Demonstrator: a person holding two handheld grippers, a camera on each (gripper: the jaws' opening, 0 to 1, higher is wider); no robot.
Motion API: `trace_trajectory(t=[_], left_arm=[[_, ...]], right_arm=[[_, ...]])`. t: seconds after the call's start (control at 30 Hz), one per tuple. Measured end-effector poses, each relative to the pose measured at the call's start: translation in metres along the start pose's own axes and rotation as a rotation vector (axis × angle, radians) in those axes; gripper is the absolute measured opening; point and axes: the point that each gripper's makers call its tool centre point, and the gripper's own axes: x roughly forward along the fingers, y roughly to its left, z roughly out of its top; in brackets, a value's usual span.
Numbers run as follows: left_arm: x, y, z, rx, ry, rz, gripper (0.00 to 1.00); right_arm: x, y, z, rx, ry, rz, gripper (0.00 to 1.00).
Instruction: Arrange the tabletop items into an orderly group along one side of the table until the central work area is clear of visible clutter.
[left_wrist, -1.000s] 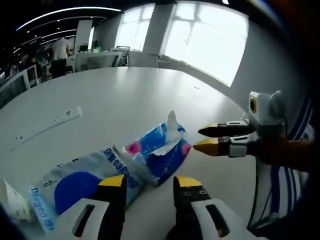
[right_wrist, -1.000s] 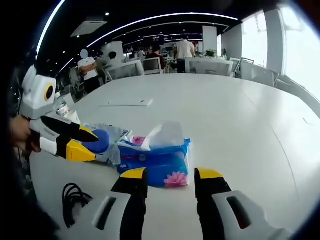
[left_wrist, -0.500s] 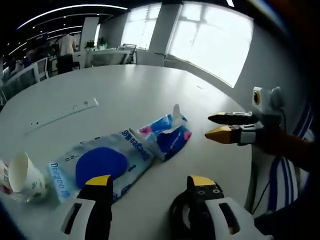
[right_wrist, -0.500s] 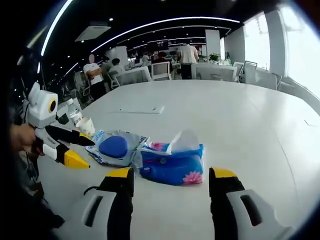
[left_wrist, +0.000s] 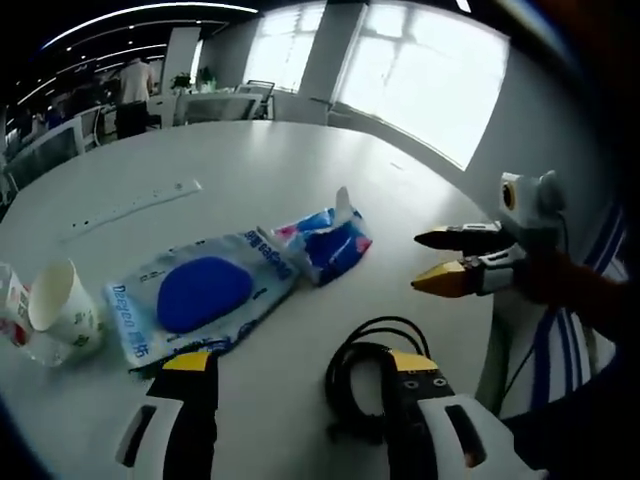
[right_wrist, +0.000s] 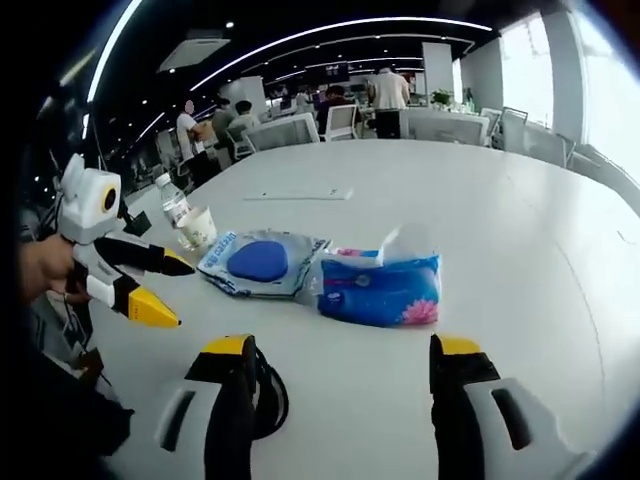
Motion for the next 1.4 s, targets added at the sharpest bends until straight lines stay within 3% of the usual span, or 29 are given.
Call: trace_trajectory(t=[0.27, 0.5, 1.03, 1.4], left_arm=[[0.002, -0.014, -0.023, -0.001, 0.047, -0.024, 0.63], [0.008, -0.022, -0.041, -0.009, 0.091, -0.048, 0.55], [0.023, -0.037, -0.051, -0.035, 0.148, -0.099, 0.29], [0.032, -0.041, -0.061, -0.015, 0.192, -0.101, 0.21]], right_arm=[[0.000, 0.021, -0.020, -0.001, 0.053, 0.023, 0.67], [-0.001, 0.041, -0.034, 0.014, 0.100, 0.059, 0.58], [0.007, 0.064, -0.079, 0.116, 0.232, 0.085, 0.30], [0.018, 0.078, -0.093, 0.077, 0.264, 0.079, 0.28]])
